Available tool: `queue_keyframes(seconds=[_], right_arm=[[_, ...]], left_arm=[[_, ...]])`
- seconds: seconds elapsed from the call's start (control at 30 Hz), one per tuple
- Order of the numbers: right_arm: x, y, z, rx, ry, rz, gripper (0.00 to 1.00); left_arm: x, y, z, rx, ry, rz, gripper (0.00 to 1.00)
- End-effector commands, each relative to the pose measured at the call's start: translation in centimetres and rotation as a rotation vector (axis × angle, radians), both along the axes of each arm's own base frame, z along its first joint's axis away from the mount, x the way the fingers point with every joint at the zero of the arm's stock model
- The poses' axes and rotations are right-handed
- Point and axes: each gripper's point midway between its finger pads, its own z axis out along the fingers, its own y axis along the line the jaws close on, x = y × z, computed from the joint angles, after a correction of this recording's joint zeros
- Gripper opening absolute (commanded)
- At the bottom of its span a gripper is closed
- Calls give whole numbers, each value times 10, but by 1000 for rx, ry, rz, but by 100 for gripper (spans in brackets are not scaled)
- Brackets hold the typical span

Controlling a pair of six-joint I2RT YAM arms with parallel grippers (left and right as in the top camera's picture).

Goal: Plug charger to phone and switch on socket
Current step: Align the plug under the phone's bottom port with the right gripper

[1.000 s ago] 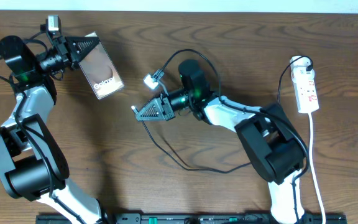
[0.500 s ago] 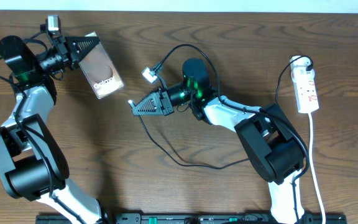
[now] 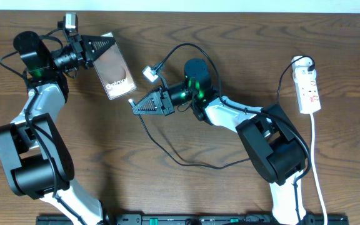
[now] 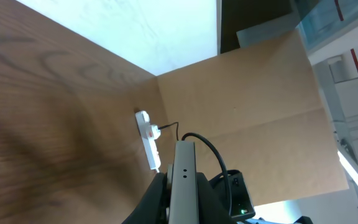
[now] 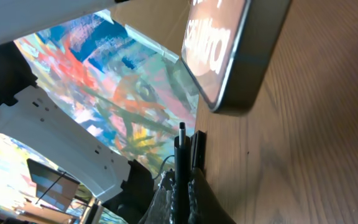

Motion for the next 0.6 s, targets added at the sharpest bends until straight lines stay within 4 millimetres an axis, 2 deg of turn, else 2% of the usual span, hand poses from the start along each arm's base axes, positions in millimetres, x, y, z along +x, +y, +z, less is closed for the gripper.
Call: queue_keyframes(seconds=[0.0,0.27,0.57], right_arm=[[3,0,9,12,-15,-10,1],[6,-2,9,14,-18,-19,1],[10,-4,12,26,-35,-28,1]], left_arm=[[-2,-2,8,-8,8,-9,7],[-3,-16,8,-9,11,-42,7],[-3,-17,10,-4,-5,-43,7]])
